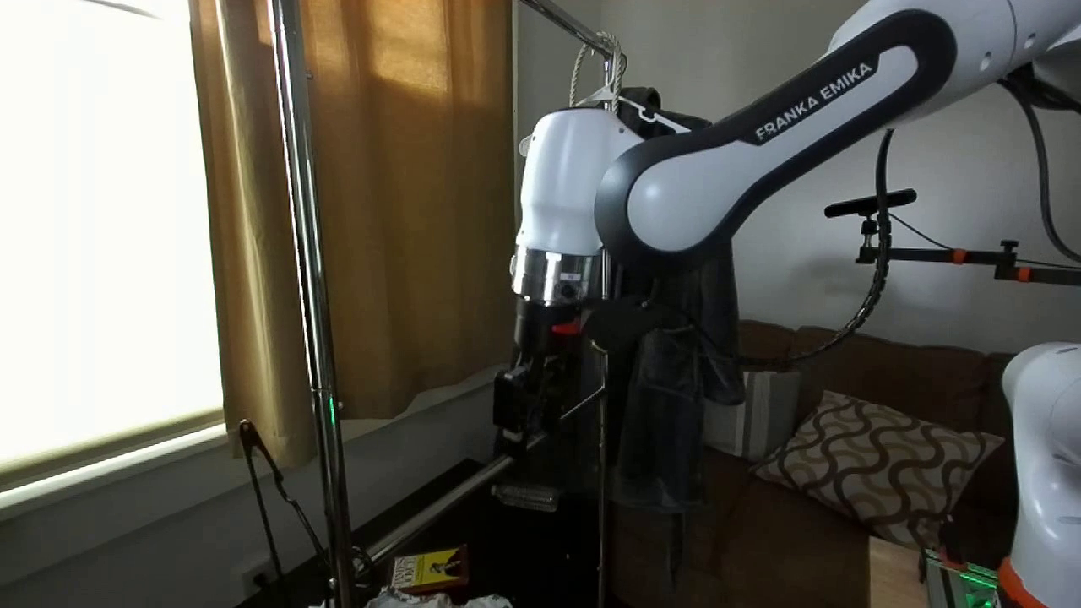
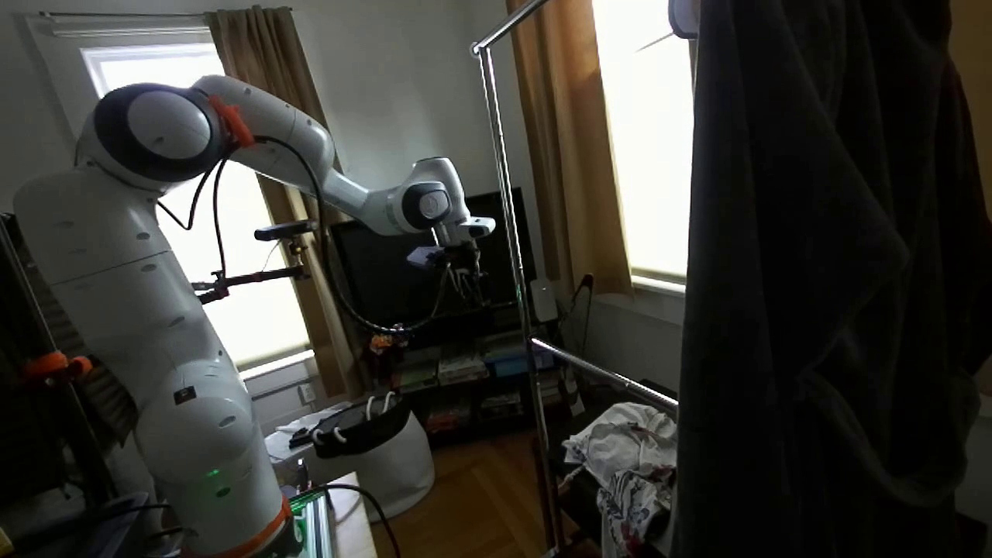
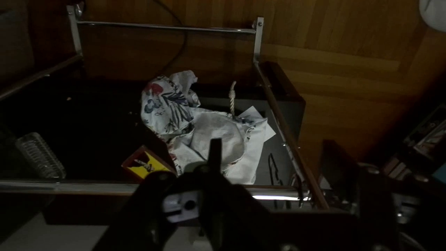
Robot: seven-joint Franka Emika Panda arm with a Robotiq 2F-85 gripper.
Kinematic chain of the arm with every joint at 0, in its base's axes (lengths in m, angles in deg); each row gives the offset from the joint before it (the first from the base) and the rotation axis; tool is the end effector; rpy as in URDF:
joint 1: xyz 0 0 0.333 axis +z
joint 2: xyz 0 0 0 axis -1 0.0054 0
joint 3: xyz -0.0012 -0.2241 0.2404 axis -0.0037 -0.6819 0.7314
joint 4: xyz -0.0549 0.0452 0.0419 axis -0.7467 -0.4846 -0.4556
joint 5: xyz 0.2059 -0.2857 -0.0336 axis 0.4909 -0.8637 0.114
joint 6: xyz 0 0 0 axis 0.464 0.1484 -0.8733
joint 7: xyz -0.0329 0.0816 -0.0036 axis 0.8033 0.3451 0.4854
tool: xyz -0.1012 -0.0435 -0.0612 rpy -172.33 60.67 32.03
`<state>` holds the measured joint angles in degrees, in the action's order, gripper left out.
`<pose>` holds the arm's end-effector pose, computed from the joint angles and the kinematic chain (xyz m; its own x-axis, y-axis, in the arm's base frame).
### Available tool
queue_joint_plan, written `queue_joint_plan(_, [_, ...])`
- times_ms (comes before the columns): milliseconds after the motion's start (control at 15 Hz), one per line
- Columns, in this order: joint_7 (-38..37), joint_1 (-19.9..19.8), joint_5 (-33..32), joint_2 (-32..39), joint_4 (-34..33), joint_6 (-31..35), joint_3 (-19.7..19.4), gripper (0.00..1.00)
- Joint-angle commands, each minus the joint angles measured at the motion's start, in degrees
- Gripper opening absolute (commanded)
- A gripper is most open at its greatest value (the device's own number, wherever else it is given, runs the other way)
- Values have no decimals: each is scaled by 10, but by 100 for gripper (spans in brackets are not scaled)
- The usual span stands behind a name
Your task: Move the black hanger from the top rod to the bottom rod
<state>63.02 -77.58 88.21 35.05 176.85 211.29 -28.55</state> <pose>0.4331 0.2089 0.4508 0.9825 0.0996 0.1573 0.1030 -0.9946 -0.0135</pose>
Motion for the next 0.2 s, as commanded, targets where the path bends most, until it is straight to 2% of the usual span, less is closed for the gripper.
queue_joint_plan(0, [-41, -22, -19, -42, 14, -42, -4, 100])
queue_joint_plan(67, [-46, -27, -22, -46, 12, -57, -4, 100])
queue_joint_plan(133, [-17, -23, -6, -27, -1, -36, -5, 95])
